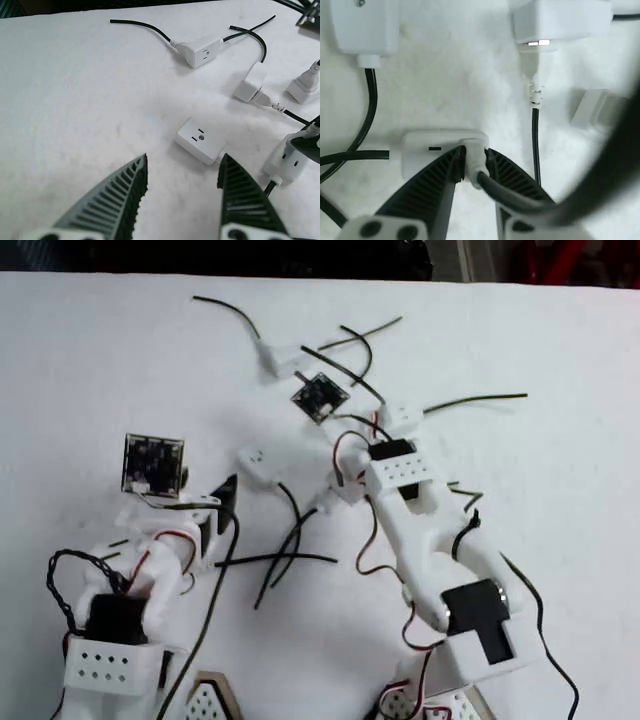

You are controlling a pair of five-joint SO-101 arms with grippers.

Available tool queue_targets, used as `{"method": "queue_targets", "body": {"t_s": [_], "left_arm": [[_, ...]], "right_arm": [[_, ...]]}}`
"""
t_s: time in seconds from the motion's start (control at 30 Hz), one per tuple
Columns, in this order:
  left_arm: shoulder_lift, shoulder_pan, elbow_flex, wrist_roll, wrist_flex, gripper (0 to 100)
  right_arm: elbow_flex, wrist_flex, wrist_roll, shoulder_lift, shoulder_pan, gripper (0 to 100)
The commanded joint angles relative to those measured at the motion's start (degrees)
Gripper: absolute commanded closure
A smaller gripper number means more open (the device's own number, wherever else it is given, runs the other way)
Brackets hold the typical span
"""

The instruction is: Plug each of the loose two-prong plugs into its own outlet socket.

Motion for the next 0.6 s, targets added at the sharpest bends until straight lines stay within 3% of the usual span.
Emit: {"method": "queue_targets", "body": {"t_s": [0.0, 0.4, 0.57], "left_arm": [[-0.5, -0.2, -0.2, -0.4, -1.3, 77], [-0.5, -0.2, -0.1, -0.4, -1.1, 77], [-0.6, -0.2, 0.0, -0.4, -1.1, 77]], "right_arm": [[-0.6, -0.5, 0.0, 2.7, 1.3, 98.1], [-0.6, -1.8, -0.6, -15.7, 8.0, 98.1], [-0.5, -7.7, -5.6, -18.9, 14.0, 98.1]]}}
